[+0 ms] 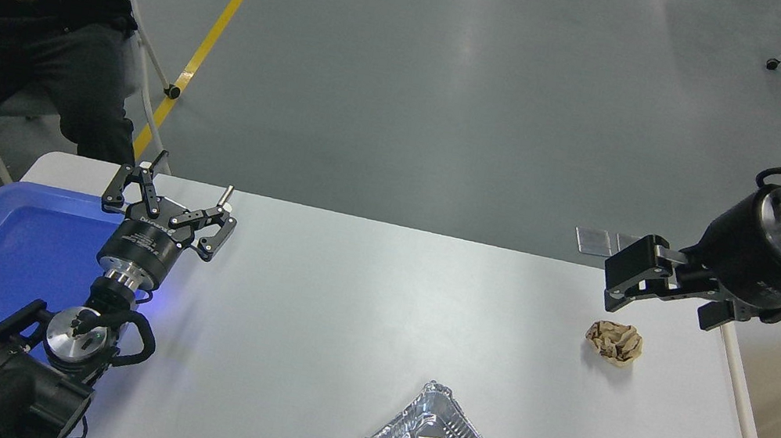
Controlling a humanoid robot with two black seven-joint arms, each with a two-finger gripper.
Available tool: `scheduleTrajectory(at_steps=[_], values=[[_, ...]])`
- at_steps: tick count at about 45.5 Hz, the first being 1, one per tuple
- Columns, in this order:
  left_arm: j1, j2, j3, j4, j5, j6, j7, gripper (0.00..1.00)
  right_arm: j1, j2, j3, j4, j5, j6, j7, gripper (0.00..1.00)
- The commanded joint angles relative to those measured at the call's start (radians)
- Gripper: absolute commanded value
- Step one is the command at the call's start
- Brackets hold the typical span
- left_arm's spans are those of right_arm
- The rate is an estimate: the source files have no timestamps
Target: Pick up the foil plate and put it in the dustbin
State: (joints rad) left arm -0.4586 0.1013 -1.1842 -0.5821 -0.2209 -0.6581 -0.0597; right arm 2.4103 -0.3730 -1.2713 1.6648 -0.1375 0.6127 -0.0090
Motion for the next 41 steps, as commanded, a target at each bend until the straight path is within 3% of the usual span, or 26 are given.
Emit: scheduleTrajectory(at_steps=[1, 28, 41], values=[[0.000, 0.000, 0.000, 0.001, 0.000, 0.000, 0.000, 0.99, -0.002, -0.001, 0.004, 0.000, -0.001, -0.002, 0.001, 1.00], [0.000, 0.000, -0.002, 0.001, 0.000, 0.000, 0.000, 0.99, -0.037, 0.042, 0.023, 0.000, 0.016, -0.013, 0.004, 1.00], [0.000, 0.000, -0.002, 0.001, -0.002, 0.000, 0.000, 0.99, -0.167, 0.040, 0.021, 0.006, 0.033, -0.145, 0.007, 1.00]])
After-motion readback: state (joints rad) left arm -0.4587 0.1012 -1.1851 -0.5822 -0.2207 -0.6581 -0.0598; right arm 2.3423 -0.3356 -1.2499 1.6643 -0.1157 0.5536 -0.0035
